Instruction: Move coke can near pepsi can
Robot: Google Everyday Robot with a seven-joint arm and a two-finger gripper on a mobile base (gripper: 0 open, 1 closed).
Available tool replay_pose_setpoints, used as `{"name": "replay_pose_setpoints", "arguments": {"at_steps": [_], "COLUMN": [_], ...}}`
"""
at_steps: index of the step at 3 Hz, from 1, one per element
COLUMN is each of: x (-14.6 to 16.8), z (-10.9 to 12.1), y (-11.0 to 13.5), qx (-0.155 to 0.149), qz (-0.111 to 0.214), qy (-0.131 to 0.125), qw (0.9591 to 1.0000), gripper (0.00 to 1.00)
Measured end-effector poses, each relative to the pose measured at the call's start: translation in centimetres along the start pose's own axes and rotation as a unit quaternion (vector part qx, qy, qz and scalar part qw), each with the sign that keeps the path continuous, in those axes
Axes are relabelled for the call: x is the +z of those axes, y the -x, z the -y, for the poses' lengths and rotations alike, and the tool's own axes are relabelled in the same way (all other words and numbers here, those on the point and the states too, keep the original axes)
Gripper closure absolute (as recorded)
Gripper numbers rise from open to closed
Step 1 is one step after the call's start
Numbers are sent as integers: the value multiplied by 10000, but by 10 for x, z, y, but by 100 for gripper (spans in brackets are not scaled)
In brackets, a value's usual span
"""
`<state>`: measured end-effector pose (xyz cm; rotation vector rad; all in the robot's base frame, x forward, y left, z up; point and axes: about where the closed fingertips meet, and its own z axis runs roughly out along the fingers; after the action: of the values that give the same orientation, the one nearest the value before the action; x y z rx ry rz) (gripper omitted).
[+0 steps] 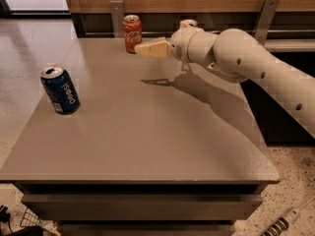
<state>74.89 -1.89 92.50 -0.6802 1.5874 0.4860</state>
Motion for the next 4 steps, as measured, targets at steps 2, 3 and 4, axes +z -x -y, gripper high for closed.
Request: {"name": "replay_pose_setpoints", "arguments": {"at_steps": [2, 3, 4], "x": [53, 78, 98], "z": [11, 17, 21], "y": [-14, -13, -11], "qx": [170, 170, 176], "qz": [18, -15, -1], "qy": [316, 442, 554], "qw": [9994, 9989, 9983], "gripper": [0, 0, 0]}}
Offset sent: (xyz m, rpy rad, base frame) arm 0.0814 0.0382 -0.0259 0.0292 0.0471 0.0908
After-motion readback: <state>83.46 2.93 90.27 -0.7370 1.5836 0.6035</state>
